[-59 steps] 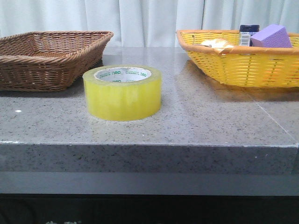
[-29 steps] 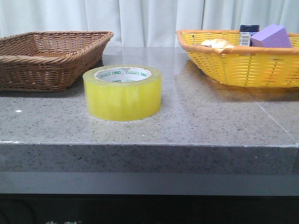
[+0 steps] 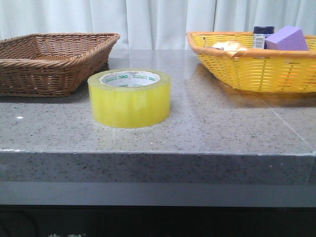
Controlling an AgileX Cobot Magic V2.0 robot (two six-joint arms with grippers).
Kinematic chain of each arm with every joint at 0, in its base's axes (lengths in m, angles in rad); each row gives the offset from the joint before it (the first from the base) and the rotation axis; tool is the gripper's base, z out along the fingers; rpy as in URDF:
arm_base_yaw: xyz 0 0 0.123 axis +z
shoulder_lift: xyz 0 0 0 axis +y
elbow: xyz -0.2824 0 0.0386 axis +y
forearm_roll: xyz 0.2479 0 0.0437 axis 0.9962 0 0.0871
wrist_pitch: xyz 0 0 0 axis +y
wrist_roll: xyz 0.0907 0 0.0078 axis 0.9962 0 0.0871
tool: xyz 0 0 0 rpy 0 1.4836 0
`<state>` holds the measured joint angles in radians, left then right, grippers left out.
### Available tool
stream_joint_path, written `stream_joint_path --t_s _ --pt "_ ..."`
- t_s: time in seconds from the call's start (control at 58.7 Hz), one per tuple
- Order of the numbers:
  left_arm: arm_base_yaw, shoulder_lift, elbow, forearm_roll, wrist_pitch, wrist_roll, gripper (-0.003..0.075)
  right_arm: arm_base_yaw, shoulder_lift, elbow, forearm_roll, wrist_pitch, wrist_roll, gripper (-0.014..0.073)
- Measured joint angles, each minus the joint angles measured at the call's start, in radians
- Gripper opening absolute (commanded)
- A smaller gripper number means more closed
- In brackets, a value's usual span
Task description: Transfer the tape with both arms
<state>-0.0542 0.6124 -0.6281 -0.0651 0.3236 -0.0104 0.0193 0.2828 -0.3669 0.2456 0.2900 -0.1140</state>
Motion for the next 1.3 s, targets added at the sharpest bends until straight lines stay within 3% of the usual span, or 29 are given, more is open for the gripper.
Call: stream_joint_path --t_s 0.239,0.801,1.022,1.295 --pt "-0.144 0.216 -0.221 0.002 0.228 0.048 0.0639 0.000 0.000 0.000 0.000 0.002 0.000 -0.0038" --pt "-0.540 0.771 -0.640 0.006 0.520 0.057 0.0639 0.000 0.000 0.000 0.000 0.002 0.000 -0.0038" --pt "-0.585 0.920 -0.766 0.004 0.604 0.057 0.0639 0.000 0.000 0.000 0.000 0.002 0.000 -0.0038" --pt "-0.585 1.009 -0.805 0.019 0.602 0.057 0.0639 0.000 0.000 0.000 0.000 0.002 0.000 -0.0038"
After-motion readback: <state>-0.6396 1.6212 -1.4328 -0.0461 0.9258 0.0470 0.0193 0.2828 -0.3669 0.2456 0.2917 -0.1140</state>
